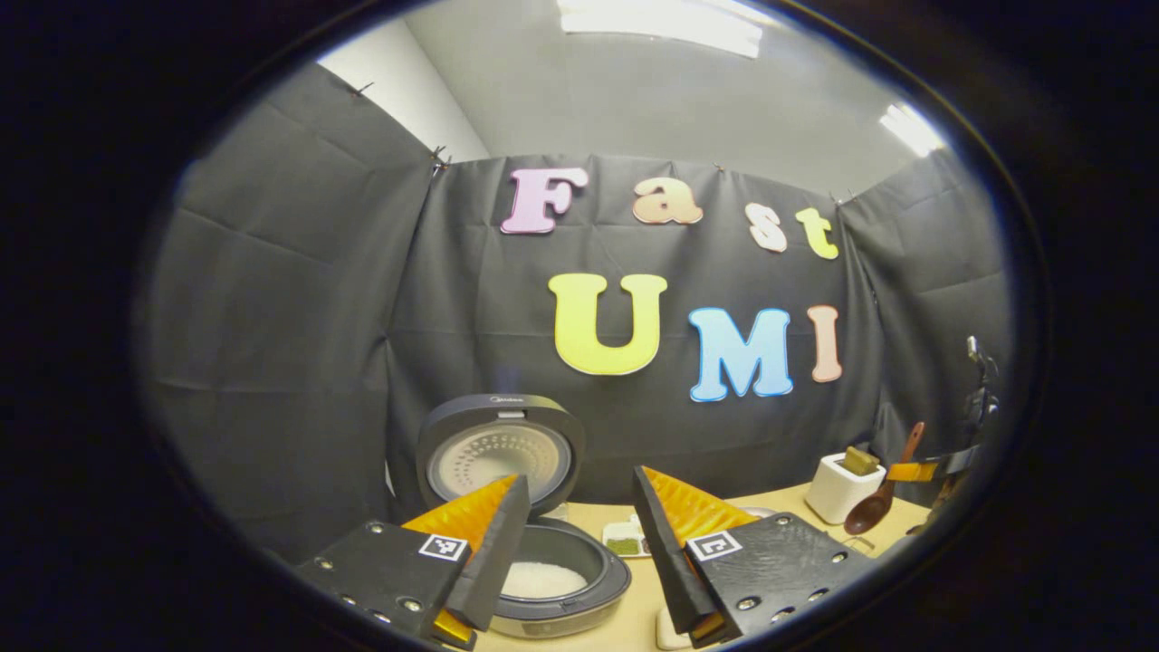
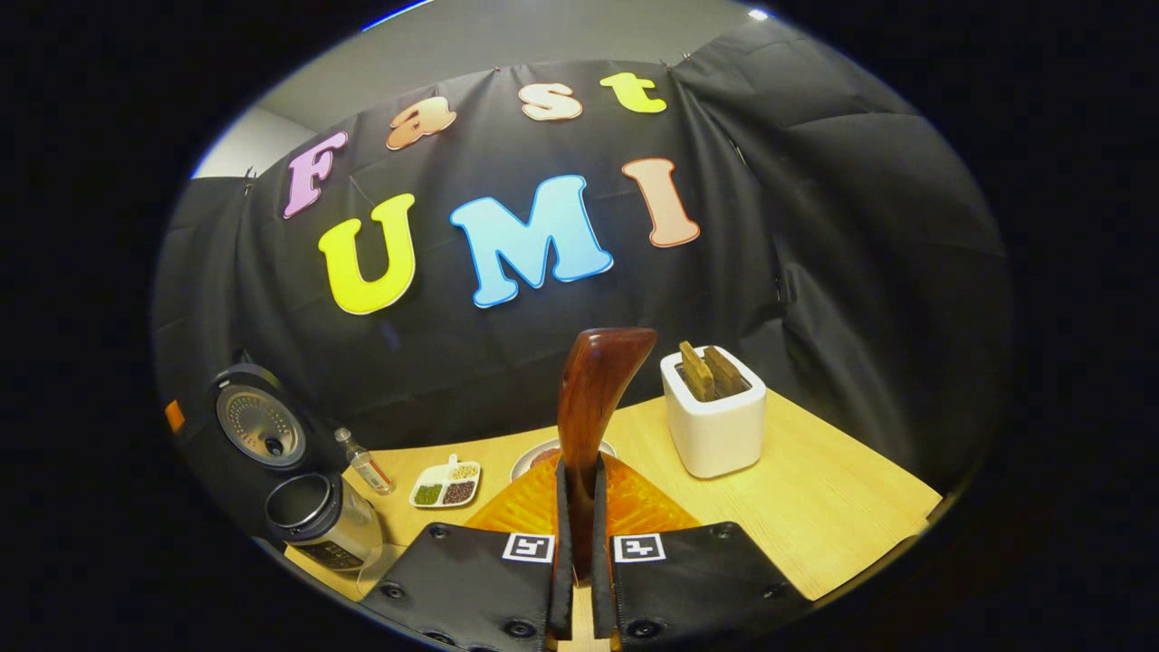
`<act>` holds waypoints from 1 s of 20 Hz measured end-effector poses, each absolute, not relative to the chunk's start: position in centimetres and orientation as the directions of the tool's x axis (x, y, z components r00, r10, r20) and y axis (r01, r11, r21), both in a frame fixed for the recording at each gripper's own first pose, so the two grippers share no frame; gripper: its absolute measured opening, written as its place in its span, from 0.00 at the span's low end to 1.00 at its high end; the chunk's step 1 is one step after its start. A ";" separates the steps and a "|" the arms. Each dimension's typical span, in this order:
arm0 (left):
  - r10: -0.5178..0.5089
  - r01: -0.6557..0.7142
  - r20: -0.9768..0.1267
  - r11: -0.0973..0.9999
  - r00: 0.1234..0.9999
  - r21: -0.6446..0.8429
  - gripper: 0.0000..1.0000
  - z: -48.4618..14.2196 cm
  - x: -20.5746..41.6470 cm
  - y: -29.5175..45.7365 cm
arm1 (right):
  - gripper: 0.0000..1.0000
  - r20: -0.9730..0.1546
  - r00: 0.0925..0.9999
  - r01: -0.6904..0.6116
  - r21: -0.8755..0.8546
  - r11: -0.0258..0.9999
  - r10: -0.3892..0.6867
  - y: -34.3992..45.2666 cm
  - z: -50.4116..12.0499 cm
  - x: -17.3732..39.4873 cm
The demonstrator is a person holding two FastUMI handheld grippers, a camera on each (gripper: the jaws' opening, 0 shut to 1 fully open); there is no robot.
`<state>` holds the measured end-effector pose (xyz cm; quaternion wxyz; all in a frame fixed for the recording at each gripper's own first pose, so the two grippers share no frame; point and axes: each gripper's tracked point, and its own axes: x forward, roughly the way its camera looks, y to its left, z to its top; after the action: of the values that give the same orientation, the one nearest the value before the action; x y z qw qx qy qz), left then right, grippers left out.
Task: Close the left gripper, press the button to open the rice cooker; take a wooden spoon from the chopstick holder with the right hand, scoop a spoonful of rice and pour it into the rice cooker, then put the wooden spoon back into the chopstick holder.
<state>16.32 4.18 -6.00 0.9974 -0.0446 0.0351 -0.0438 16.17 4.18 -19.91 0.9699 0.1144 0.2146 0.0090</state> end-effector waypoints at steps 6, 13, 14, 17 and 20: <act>-0.059 0.055 -0.068 0.996 0.996 -0.070 0.72 -5.5 15.4 5.3 | 0.06 -0.478 0.878 0.073 0.209 0.975 0.037 3.3 -23.7 14.8; -0.060 0.056 -0.063 0.996 0.996 -0.063 0.71 -5.0 15.0 4.9 | 0.10 -0.530 0.847 0.095 0.211 0.973 0.032 3.2 -27.6 13.6; -0.059 0.055 -0.061 0.997 0.996 -0.063 0.71 -4.8 15.0 4.9 | 0.10 -0.542 0.840 0.098 0.218 0.971 0.037 3.2 -28.3 13.3; -0.056 0.053 -0.054 0.997 0.997 -0.062 0.71 -4.2 15.0 5.0 | 0.12 -0.577 0.816 0.109 0.227 0.968 0.044 3.1 -30.0 12.5; -0.065 0.060 -0.065 0.996 0.996 -0.065 0.72 -4.2 15.3 4.6 | 0.14 -0.583 0.811 0.109 0.237 0.965 0.052 2.8 -30.1 12.1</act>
<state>15.30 4.57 -4.22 0.9984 -0.0316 0.0335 -0.0313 12.10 2.83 -30.14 0.9425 0.1309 0.3073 -0.0150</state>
